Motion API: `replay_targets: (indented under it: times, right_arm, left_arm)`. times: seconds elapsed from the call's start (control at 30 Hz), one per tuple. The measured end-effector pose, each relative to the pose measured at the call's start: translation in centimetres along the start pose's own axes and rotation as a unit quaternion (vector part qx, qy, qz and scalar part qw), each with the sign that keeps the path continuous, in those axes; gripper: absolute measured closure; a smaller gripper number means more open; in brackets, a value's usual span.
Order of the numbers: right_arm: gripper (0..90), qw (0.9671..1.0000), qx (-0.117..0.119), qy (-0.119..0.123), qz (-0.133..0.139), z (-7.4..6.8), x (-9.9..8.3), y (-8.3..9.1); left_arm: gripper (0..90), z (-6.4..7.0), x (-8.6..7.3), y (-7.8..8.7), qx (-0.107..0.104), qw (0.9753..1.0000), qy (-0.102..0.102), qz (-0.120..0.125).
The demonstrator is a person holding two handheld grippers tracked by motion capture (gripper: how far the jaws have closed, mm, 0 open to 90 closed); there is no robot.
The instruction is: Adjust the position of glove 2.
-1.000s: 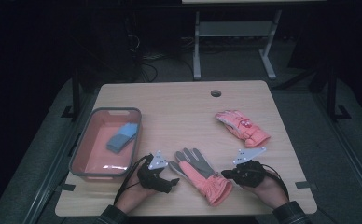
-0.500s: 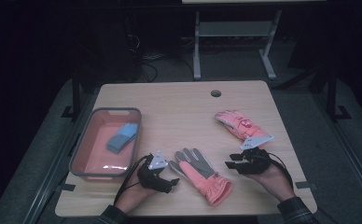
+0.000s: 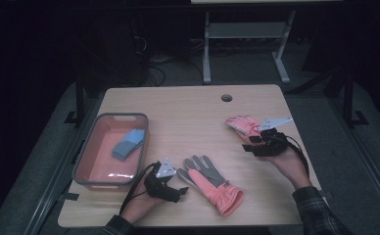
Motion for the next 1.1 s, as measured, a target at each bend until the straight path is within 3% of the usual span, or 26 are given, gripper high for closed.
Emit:
replay_targets:
  times: [0.2,0.33,0.6,0.77,0.9,1.0,1.1]
  right_arm:
    - [51.5,0.9998,-0.017,-0.008,-0.006,2.9,0.4,-0.7]
    - [50.9,0.9993,-0.024,-0.027,-0.012,4.6,0.0,-1.2]
    - [46.2,0.9978,-0.030,-0.052,-0.026,7.2,-0.8,-2.1]
    - [42.4,0.9968,-0.022,-0.067,-0.038,7.7,-1.5,-3.1]
    - [43.1,0.9965,-0.022,-0.058,-0.056,7.6,-2.2,-4.0]
    - [46.2,0.9962,-0.025,-0.056,-0.061,7.6,-2.5,-4.3]
    - [54.7,0.9968,-0.028,-0.048,-0.057,7.4,-2.6,-4.4]
  left_arm:
    - [12.7,0.0,0.0,0.0,-0.001,1.0000,0.000,-0.002]
    - [12.7,0.0,0.0,0.0,-0.001,1.0000,0.000,-0.002]
    - [12.7,0.0,0.0,0.0,0.000,1.0000,-0.003,-0.002]
    - [12.7,-0.1,0.0,0.0,0.000,1.0000,-0.004,-0.003]
    - [12.7,-0.1,0.0,0.0,0.000,1.0000,-0.004,-0.002]
    - [12.7,0.0,0.0,0.0,0.000,1.0000,-0.003,-0.002]
    - [12.7,0.0,0.0,0.0,0.000,1.0000,-0.003,-0.002]
Point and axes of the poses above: each handheld gripper's, and its own axes: y roughly backward along the jaws, x roughly out of its top, z roughly to its right, the point moved 9 cm from there along -y, roughly forward along the jaws, and after that the axes turned 7 degrees about y, right-handed, at the moved point
